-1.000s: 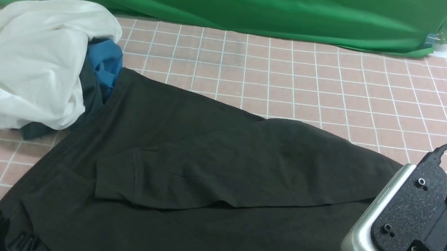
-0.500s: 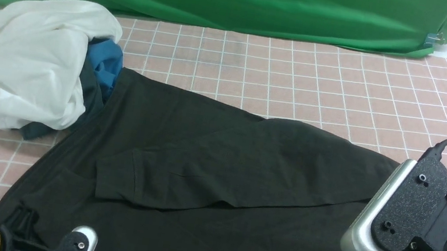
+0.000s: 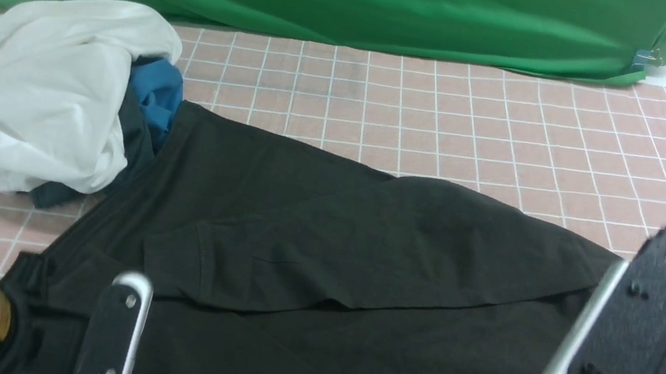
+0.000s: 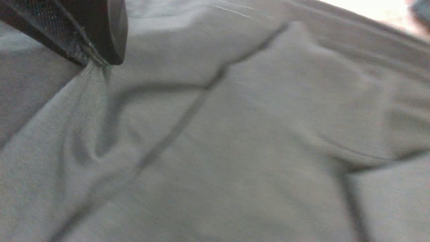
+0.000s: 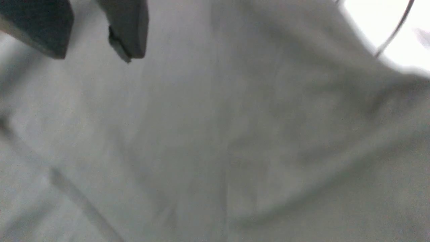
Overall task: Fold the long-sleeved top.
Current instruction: Use both arms simultaneously to clamp the lower edge of the clothing fabric
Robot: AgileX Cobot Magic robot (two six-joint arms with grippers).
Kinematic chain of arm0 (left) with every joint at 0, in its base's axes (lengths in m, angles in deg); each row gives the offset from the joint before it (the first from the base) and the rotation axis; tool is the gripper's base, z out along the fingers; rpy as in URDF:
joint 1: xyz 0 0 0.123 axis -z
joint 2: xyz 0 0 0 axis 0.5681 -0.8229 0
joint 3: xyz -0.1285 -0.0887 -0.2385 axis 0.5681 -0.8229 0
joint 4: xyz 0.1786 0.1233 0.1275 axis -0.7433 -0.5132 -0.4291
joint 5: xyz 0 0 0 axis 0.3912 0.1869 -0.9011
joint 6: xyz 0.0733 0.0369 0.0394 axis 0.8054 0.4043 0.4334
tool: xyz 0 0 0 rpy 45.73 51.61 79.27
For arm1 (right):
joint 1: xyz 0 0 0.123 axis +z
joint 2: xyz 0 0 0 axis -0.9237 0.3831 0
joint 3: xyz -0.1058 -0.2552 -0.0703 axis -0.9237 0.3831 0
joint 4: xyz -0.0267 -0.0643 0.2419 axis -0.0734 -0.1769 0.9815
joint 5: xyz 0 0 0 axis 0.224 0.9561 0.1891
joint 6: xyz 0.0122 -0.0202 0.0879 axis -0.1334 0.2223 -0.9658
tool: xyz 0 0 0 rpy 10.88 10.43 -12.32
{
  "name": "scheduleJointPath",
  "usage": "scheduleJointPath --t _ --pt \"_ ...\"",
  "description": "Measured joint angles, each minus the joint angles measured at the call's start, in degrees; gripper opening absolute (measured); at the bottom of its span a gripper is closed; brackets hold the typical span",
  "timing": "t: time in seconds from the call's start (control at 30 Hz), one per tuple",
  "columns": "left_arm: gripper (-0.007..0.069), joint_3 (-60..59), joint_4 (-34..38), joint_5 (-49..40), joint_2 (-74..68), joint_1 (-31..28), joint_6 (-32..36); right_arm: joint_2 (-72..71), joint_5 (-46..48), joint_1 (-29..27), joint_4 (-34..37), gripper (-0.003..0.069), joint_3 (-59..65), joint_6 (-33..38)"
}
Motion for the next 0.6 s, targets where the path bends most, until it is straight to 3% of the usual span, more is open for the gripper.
scheduleJointPath --t 0.1,0.27,0.4,0.47,0.6 --pt "0.0020 2.8 2.8 -0.1 0.0 0.0 -0.1 0.5 6.3 3.0 3.8 0.0283 3.8 4.6" --pt "0.0020 4.0 4.9 0.0 0.0 0.0 -2.0 2.5 8.5 10.5 4.8 0.0348 9.2 9.9" --pt "0.0020 4.0 5.5 -1.3 0.0 0.0 -4.3 5.8 4.6 17.5 3.8 0.0545 11.9 13.2" --pt "0.0020 4.0 5.5 -1.9 0.0 0.0 -4.4 8.1 1.5 18.7 3.7 0.0596 12.0 13.4" --pt "0.0020 4.0 5.5 -2.2 0.0 0.0 -4.5 13.0 -1.1 19.1 2.7 0.0608 12.0 13.6"
